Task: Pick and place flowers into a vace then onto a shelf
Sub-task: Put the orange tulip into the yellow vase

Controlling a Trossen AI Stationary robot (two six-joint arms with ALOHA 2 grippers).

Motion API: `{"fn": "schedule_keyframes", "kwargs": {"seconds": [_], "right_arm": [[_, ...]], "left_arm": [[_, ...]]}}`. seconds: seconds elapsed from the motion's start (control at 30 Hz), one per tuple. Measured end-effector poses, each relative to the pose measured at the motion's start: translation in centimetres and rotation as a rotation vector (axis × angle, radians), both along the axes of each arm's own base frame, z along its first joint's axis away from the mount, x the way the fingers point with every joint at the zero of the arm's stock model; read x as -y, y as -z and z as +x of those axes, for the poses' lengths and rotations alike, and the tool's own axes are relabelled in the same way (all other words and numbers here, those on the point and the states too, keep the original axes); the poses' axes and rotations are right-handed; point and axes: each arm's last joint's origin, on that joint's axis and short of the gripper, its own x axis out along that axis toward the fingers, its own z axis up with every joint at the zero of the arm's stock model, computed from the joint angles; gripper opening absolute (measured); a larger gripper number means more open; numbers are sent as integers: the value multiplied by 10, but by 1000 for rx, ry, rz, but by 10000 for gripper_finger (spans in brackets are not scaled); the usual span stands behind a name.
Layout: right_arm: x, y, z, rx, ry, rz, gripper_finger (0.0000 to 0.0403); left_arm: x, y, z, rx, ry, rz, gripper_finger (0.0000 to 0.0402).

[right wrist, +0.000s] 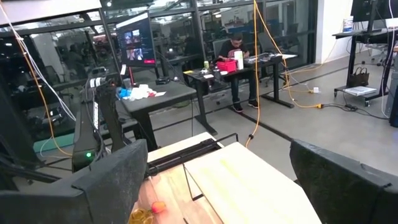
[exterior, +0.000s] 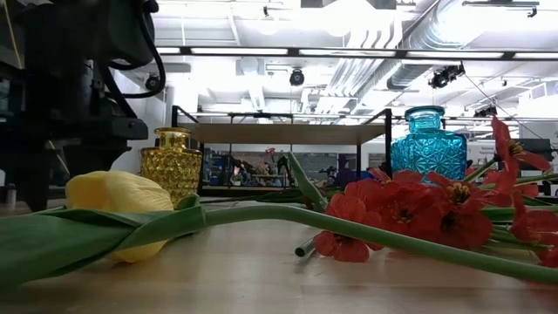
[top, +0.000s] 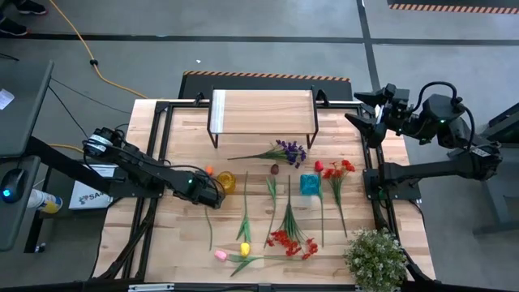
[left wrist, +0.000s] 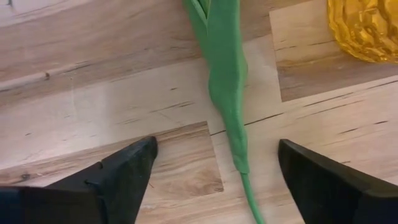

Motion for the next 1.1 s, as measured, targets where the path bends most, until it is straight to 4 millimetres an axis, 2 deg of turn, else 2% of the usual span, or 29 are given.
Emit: {"fn": "schedule_keyframes", "kwargs": {"seconds": [0.63, 1.03, 1.1], "right_arm": [[1, 2, 6, -26, 0, 3, 382], [1, 2, 6, -26, -1, 3, 382], [1, 2, 6, -26, -1, 3, 382]], "left_arm": [[0, 0, 0, 0, -39, -6, 176], [0, 0, 0, 7, -72, 8, 29], [0, 0, 0, 9, -83, 12, 27]]}}
